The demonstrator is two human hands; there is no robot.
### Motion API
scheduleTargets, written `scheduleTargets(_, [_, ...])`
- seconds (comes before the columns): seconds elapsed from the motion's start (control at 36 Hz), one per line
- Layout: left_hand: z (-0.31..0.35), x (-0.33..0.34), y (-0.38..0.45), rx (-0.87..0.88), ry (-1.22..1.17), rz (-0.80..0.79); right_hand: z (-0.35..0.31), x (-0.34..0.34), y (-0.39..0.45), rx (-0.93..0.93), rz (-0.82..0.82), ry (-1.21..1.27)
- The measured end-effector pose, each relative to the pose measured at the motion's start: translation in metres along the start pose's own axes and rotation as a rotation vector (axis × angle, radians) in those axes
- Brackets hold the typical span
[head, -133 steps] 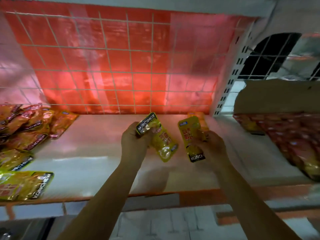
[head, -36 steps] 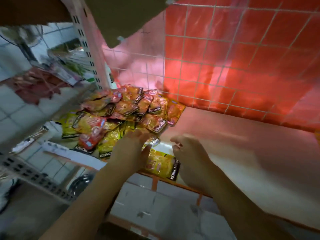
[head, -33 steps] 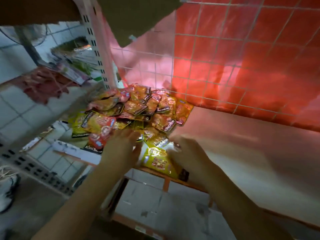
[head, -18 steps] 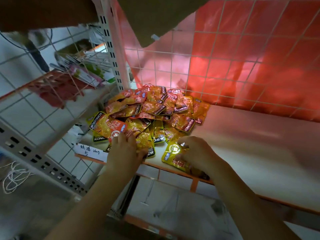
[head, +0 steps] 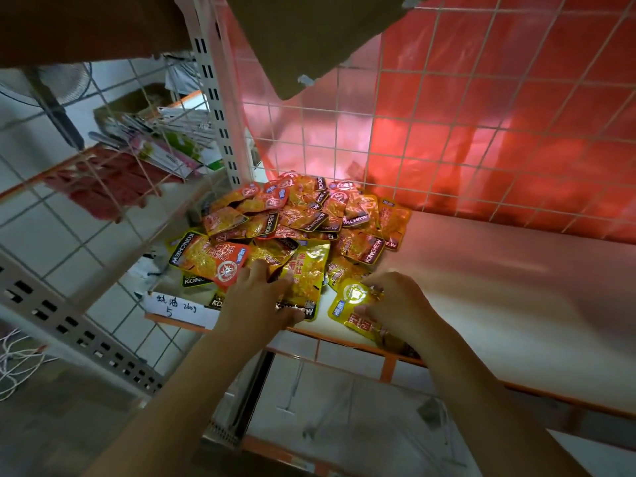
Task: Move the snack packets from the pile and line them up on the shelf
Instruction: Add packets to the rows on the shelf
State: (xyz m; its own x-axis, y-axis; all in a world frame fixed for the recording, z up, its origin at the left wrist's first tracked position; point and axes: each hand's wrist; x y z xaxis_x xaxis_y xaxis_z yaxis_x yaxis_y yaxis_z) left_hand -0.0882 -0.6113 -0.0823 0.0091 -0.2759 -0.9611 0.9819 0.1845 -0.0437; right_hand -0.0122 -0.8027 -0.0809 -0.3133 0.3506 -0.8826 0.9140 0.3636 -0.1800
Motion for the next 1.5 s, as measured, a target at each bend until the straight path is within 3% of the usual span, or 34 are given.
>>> scheduleTargets(0.25, [0.022, 0.010, 0.008, 0.069, -0.261, 0.008, 0.010, -0.004, 0.004, 0.041, 0.113, 0.073])
scheduleTargets(0.39, [0.041, 0.011, 0.024, -0.010, -0.317, 0.068, 0.018, -0.009, 0.005, 0.073, 0.184, 0.221])
scheduleTargets(0.56, [0.059, 0.008, 0.036, -0.109, -0.369, -0.005, 0.037, -0.017, -0.003, 0.120, 0.176, 0.526])
scheduleTargets(0.83, [0.109, 0.020, 0.042, -0.003, -0.921, 0.018, 0.084, -0.044, -0.020, 0.162, 0.343, 0.798])
scheduleTargets(1.14, [0.244, 0.059, 0.030, 0.065, -1.321, -0.061, 0.205, -0.095, -0.073, 0.160, 0.532, 0.894])
scheduleTargets(1.5, [0.417, 0.111, 0.008, 0.100, -1.438, -0.119, 0.369, -0.162, -0.132, 0.178, 0.669, 0.812])
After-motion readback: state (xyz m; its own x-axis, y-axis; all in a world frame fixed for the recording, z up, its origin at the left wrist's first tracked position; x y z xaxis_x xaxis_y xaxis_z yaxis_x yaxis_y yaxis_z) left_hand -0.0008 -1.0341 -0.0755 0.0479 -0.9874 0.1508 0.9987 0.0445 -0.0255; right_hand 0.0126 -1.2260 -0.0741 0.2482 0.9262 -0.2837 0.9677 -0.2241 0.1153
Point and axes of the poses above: each hand's wrist, its own y-axis towards the middle knuckle, its own x-axis out of the palm, z = x × y, and after that the axes turned 7 degrees about -y, right-handed
